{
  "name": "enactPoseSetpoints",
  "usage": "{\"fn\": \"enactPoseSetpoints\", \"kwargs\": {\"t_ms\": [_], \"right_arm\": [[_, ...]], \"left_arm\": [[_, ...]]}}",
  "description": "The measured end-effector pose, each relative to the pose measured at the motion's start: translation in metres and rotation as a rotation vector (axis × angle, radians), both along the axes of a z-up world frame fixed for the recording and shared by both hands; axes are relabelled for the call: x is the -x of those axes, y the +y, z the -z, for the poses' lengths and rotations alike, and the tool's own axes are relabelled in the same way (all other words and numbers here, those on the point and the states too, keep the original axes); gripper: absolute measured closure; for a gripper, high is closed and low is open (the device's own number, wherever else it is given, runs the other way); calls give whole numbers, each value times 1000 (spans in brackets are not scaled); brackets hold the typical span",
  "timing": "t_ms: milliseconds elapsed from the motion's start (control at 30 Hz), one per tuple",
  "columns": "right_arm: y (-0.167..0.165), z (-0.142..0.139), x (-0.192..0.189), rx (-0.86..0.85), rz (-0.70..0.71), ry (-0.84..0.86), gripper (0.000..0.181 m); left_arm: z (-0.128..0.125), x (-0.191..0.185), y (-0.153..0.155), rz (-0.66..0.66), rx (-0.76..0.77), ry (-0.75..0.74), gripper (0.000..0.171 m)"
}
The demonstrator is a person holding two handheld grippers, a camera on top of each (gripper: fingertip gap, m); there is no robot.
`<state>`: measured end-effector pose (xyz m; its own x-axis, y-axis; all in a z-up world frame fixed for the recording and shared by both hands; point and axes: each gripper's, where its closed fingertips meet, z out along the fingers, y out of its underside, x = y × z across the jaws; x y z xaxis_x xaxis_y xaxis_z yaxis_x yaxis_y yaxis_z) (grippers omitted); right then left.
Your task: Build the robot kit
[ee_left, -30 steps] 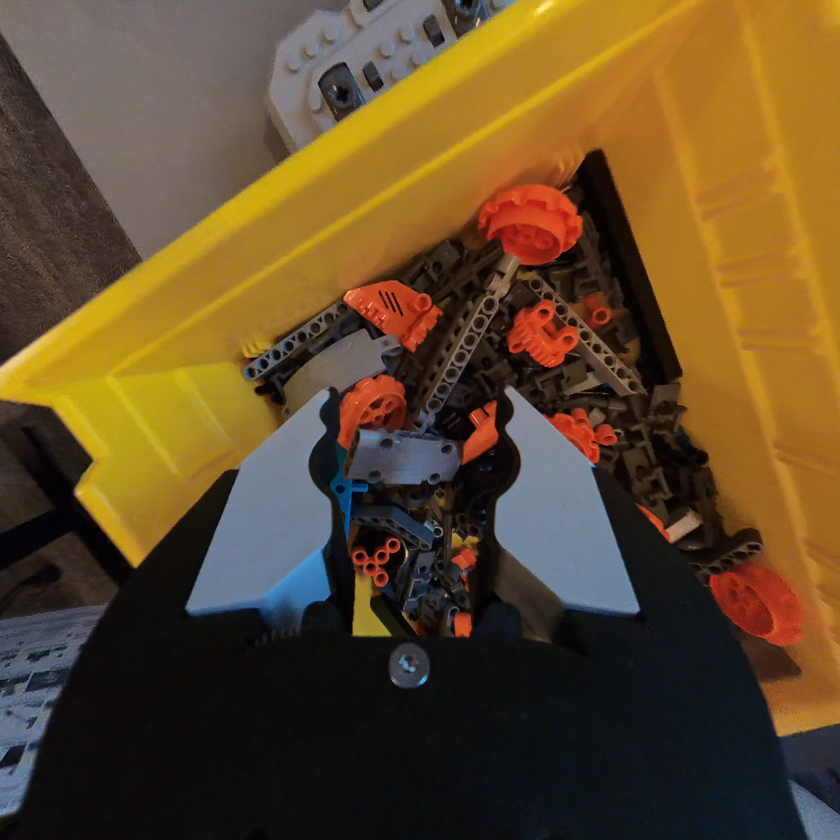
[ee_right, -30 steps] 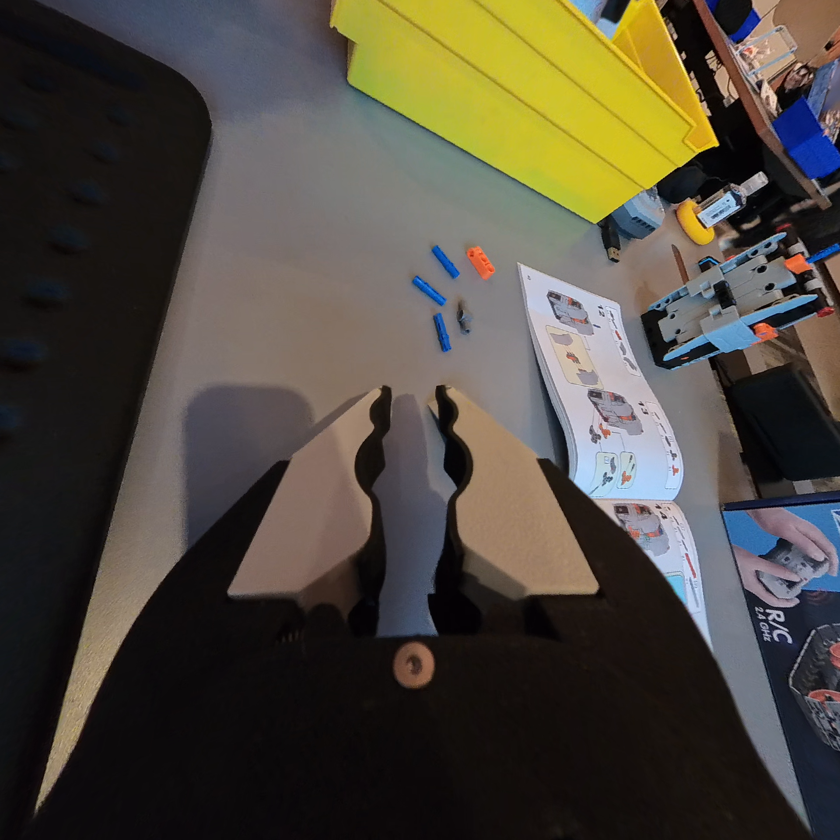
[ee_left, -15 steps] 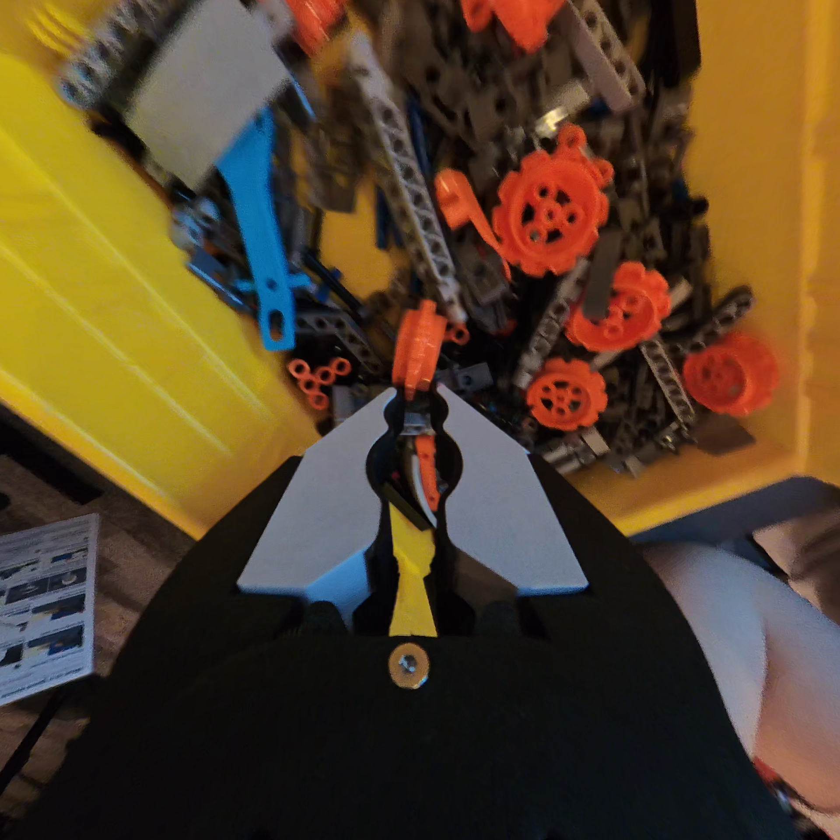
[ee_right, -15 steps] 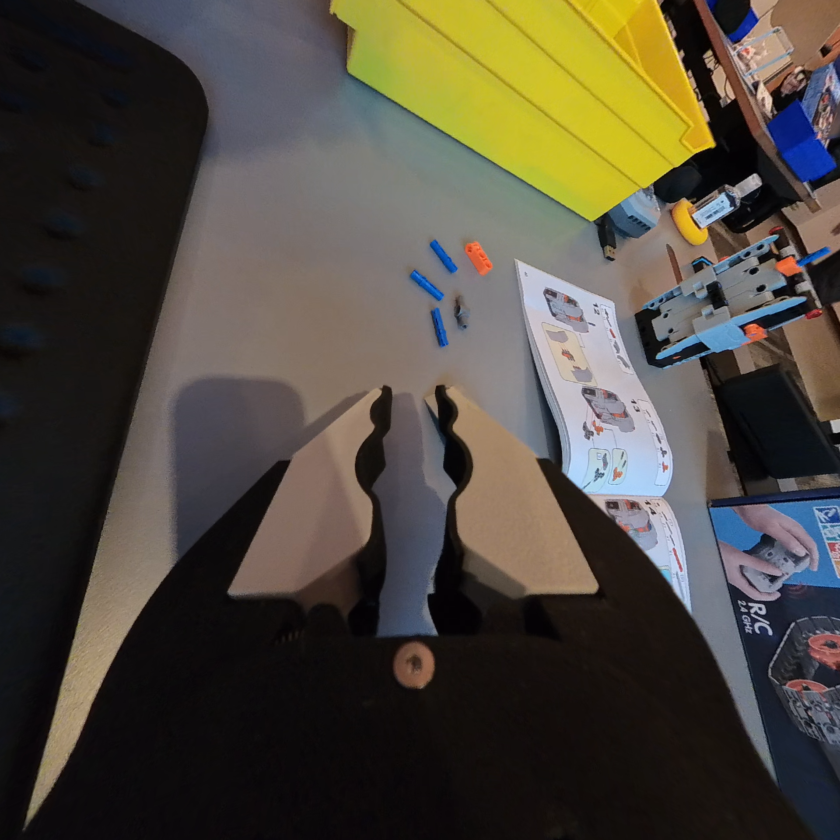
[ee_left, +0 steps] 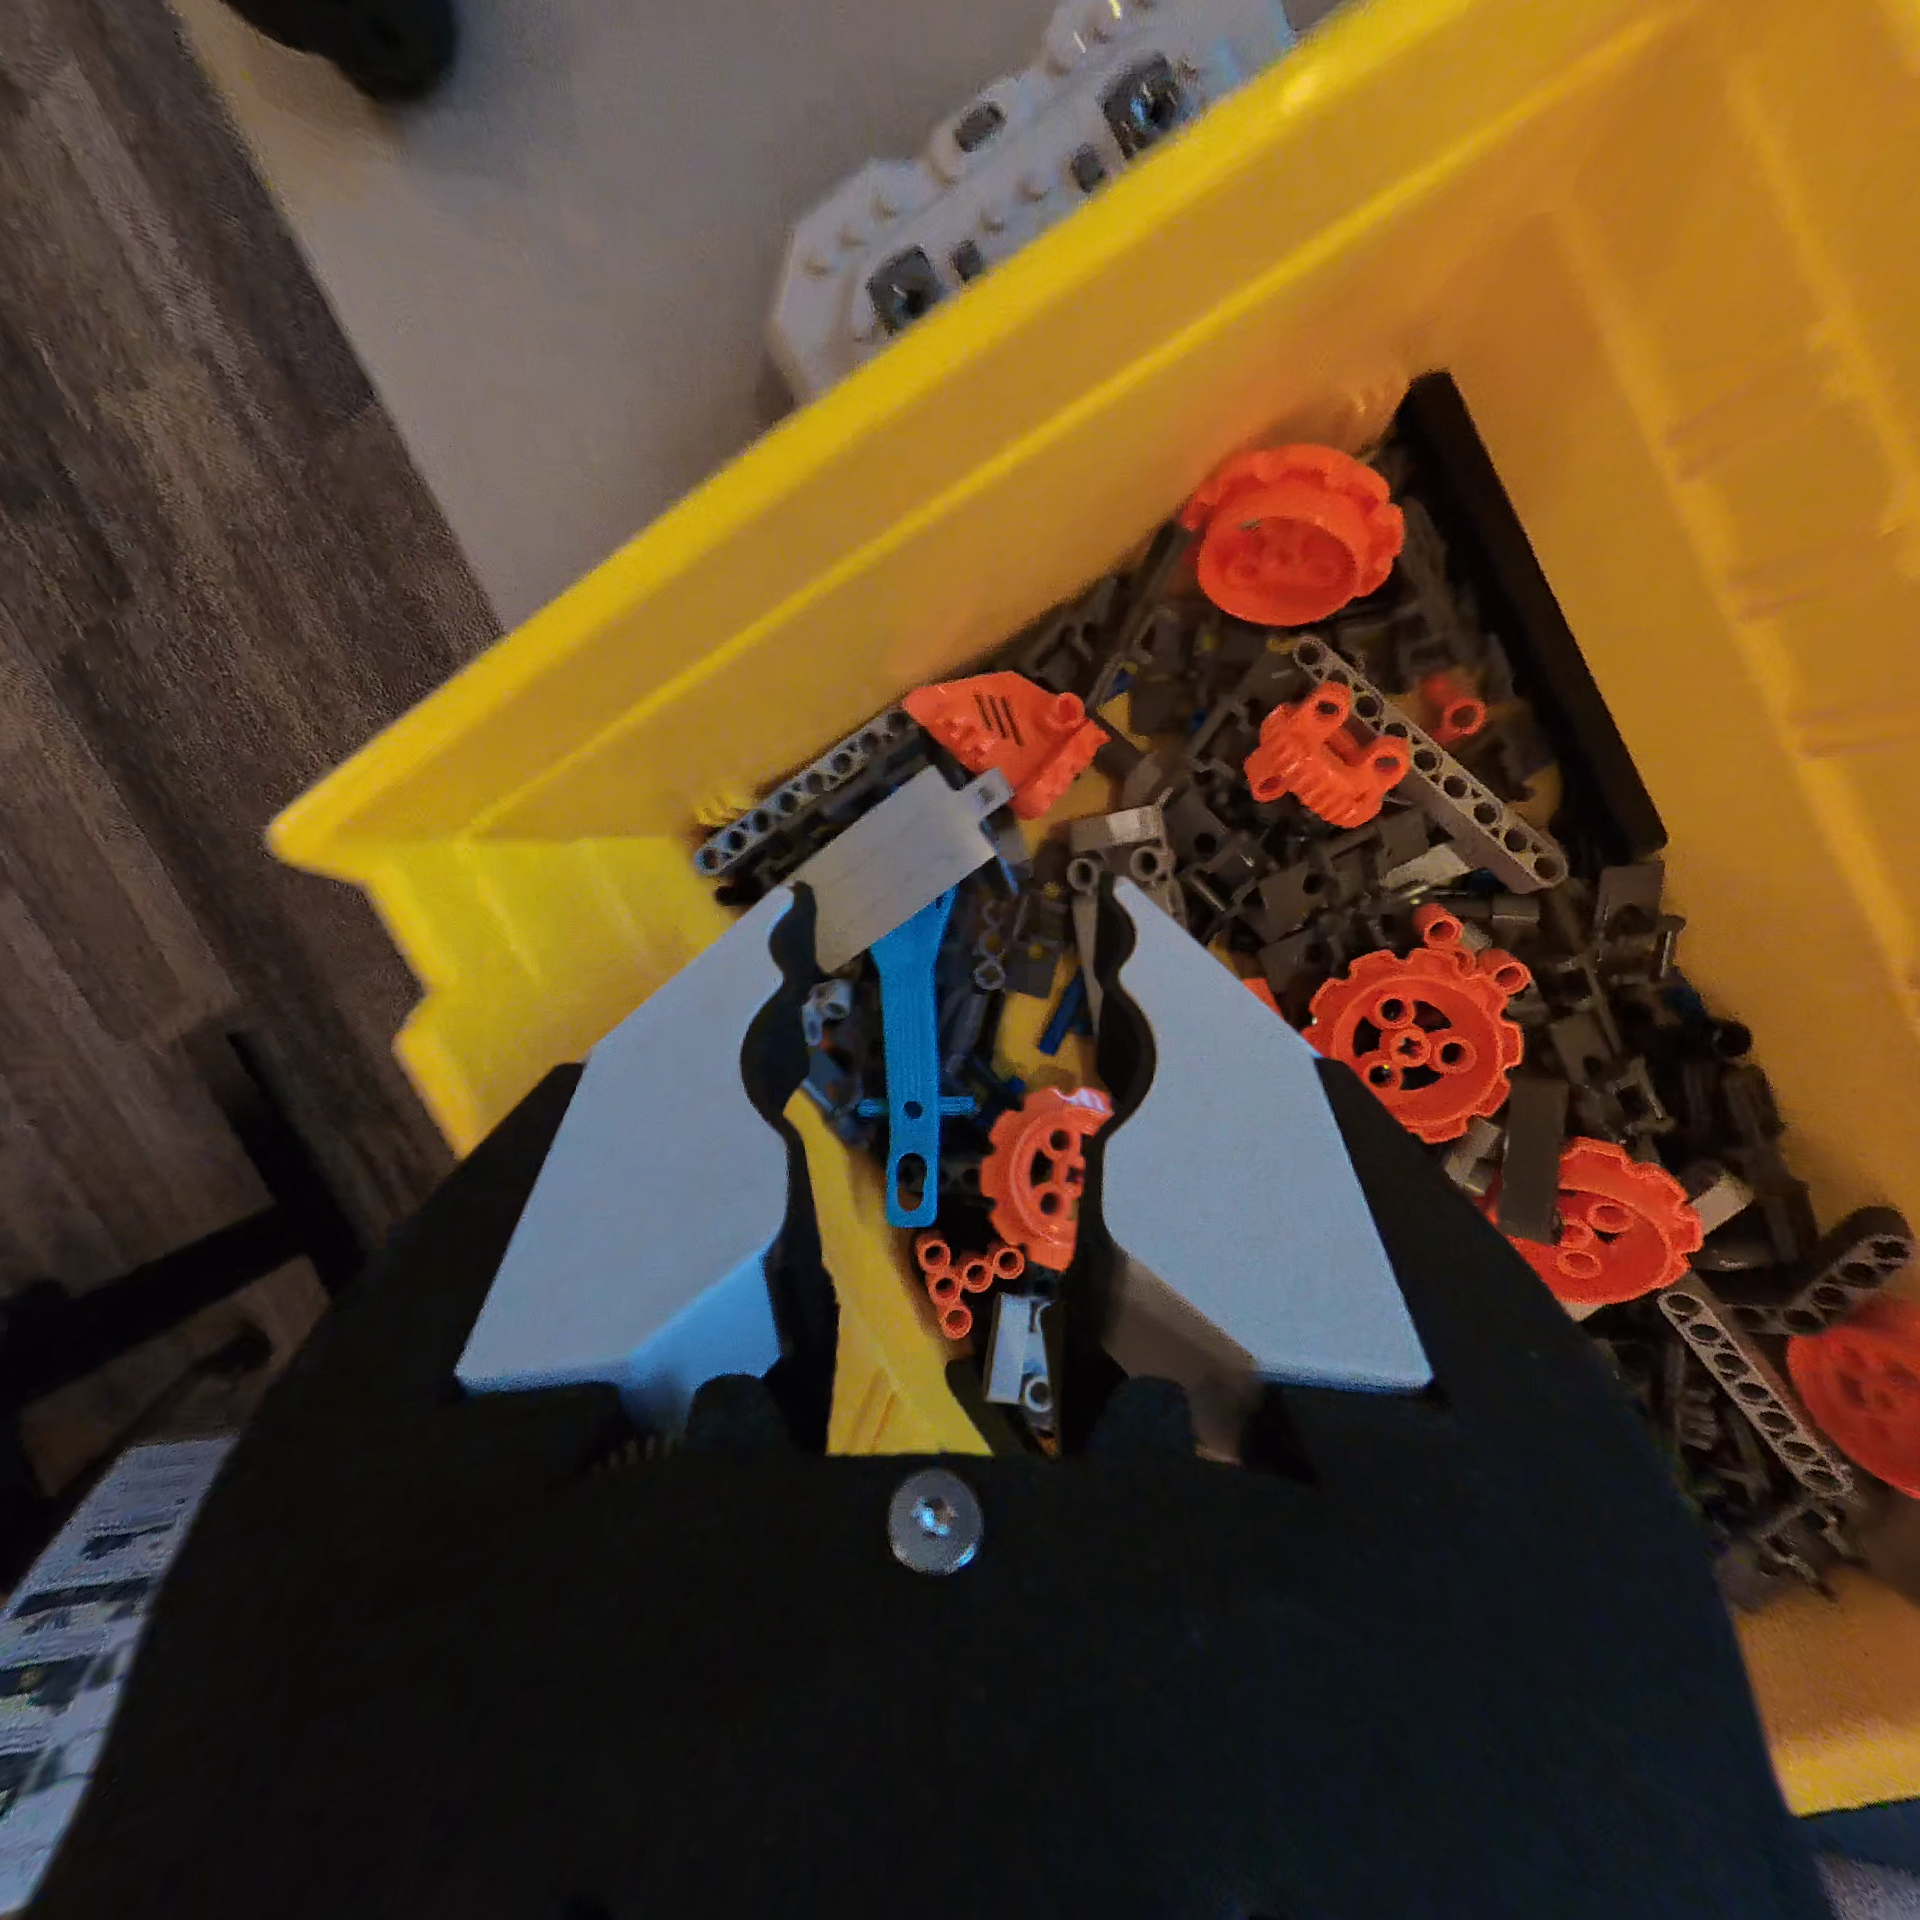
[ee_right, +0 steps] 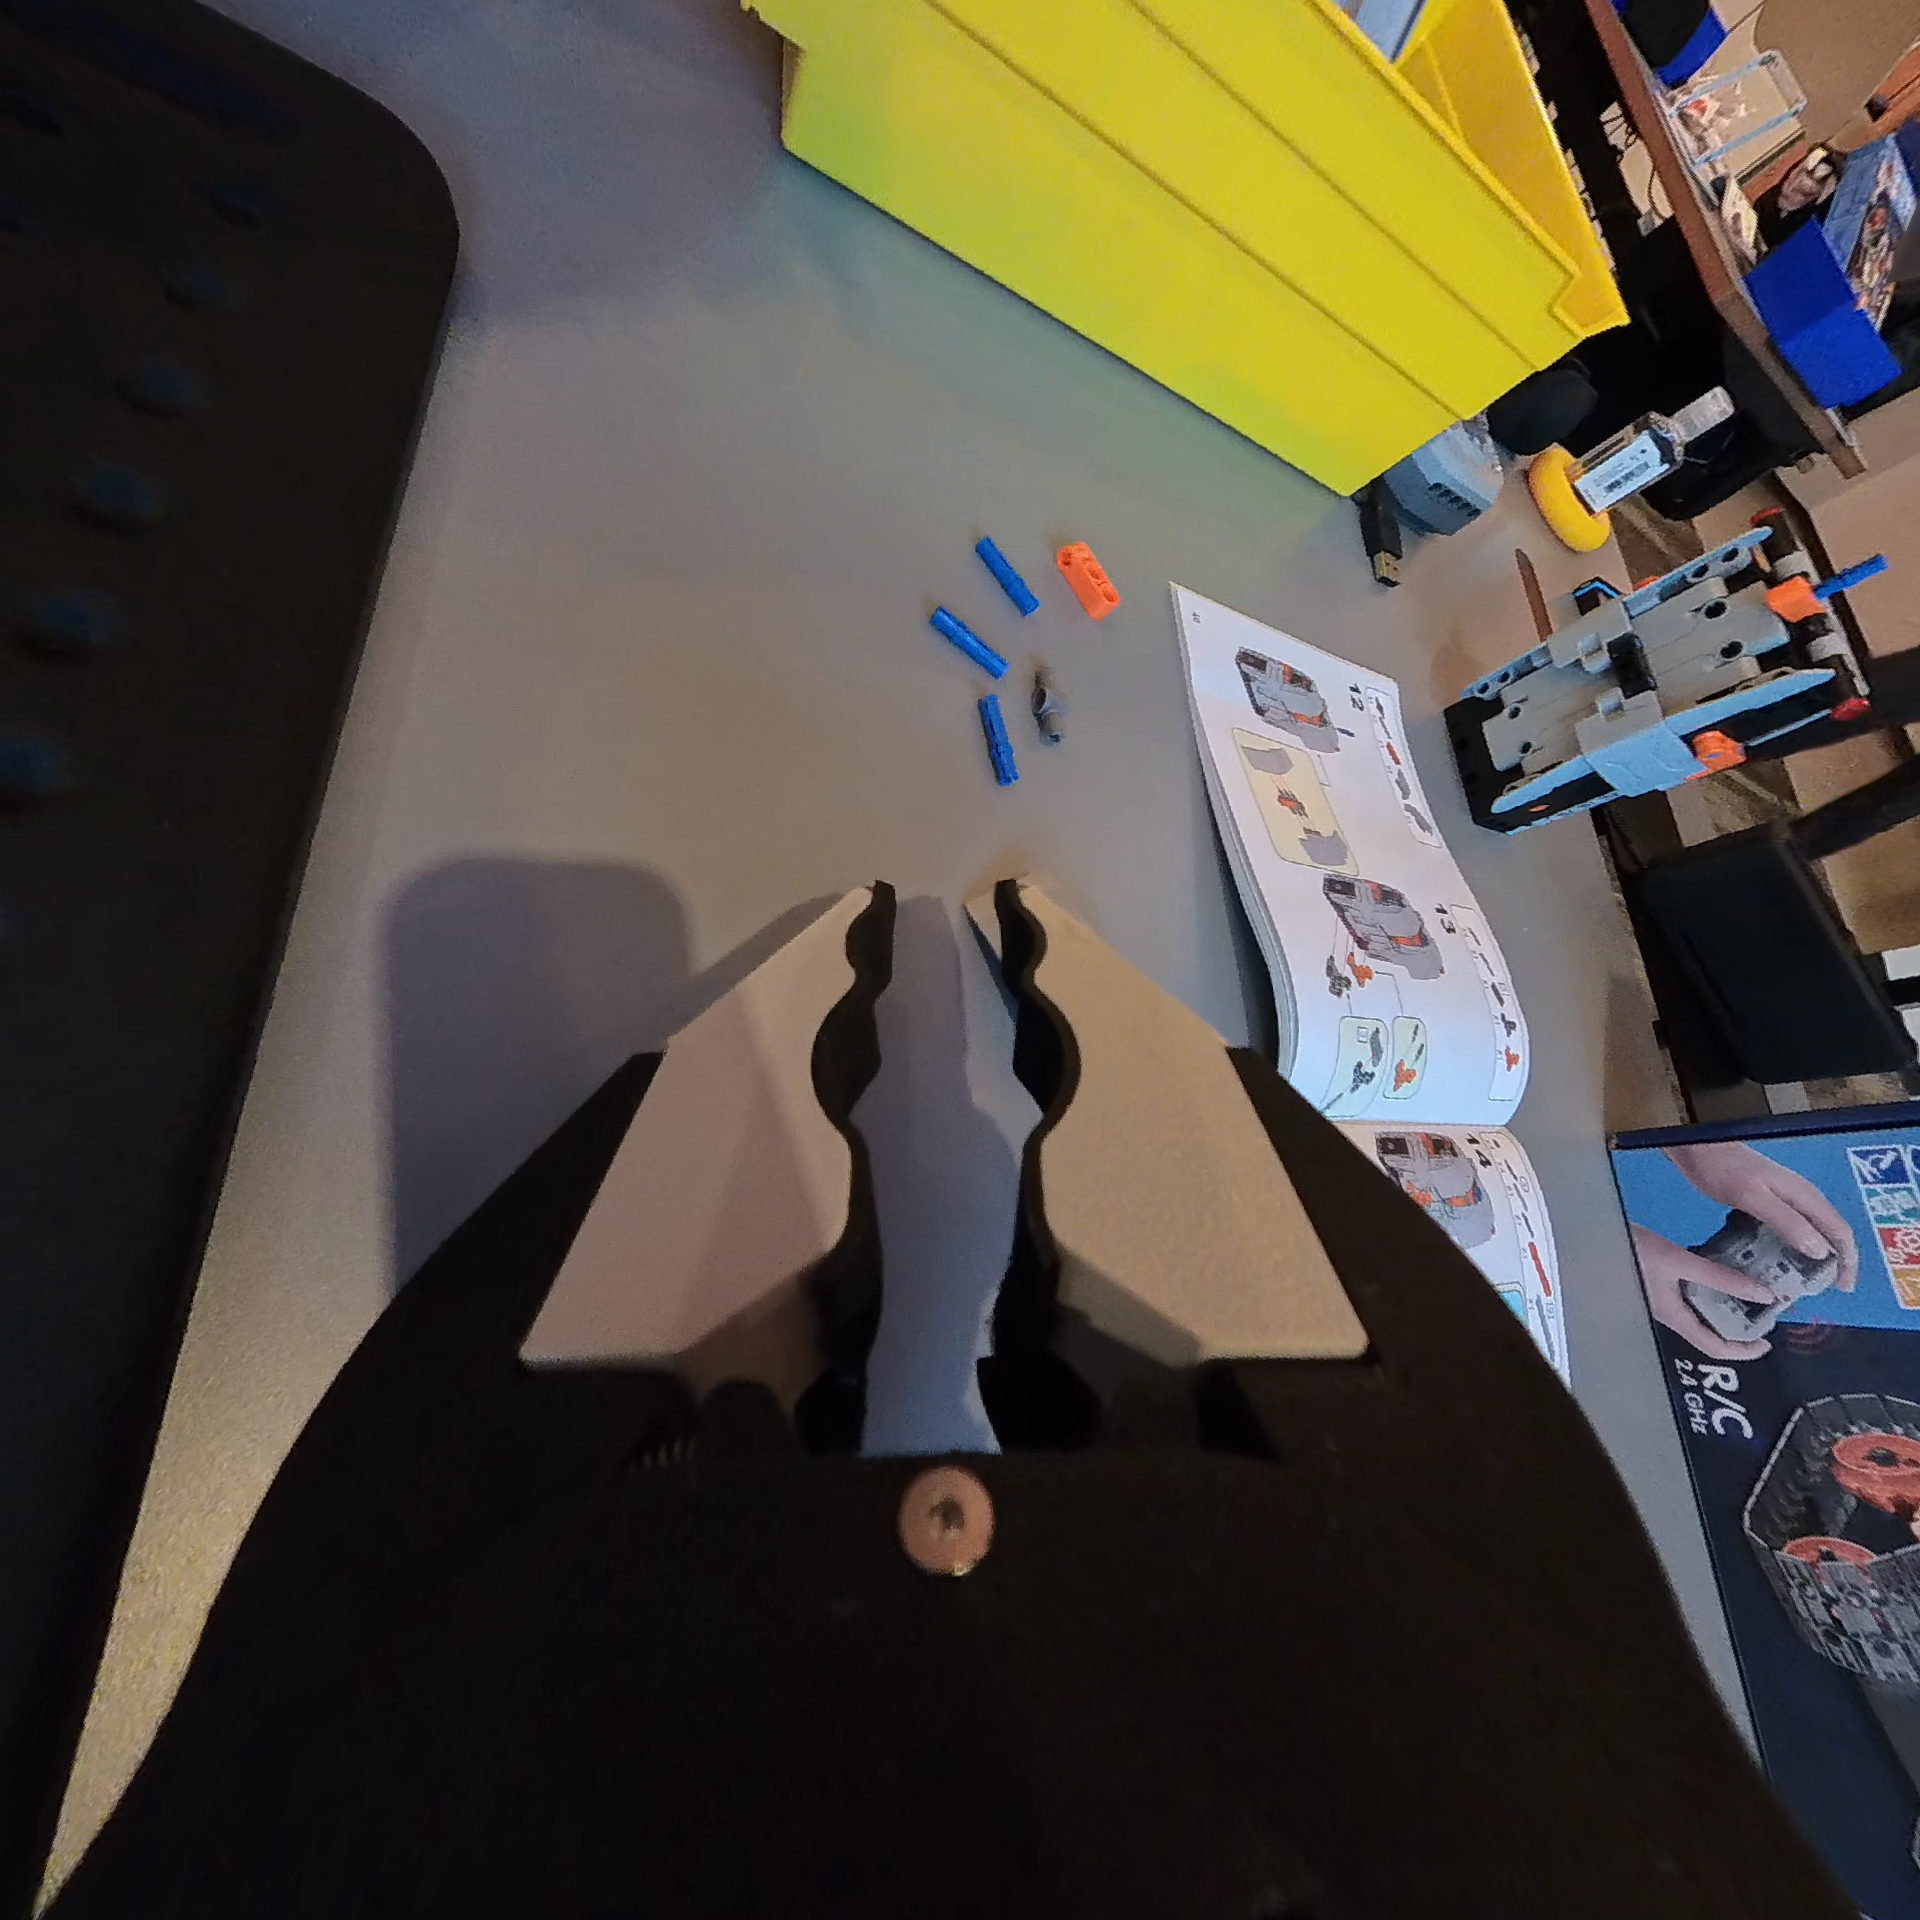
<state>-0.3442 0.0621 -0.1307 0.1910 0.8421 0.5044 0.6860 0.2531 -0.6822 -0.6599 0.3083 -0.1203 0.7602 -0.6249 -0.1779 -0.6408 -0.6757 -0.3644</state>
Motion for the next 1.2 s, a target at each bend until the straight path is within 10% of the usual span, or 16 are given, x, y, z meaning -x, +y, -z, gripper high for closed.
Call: {"fn": "enactPoseSetpoints", "kwargs": {"t_ms": [400, 833, 1067, 1200], "right_arm": [[3, -5, -2, -1, 14, 29, 162], [6, -10, -4, -4, 28, 52, 162], [6, -8, -3, -4, 26, 42, 162], [6, -8, -4, -7, 27, 38, 162]], "left_arm": [[1, -61, -12, 72, 133, -243, 112], [43, -40, -40, -51, 356, 92, 76], [44, -40, -48, -132, 413, 71, 90], [44, -31, -58, -133, 448, 112, 132]]}}
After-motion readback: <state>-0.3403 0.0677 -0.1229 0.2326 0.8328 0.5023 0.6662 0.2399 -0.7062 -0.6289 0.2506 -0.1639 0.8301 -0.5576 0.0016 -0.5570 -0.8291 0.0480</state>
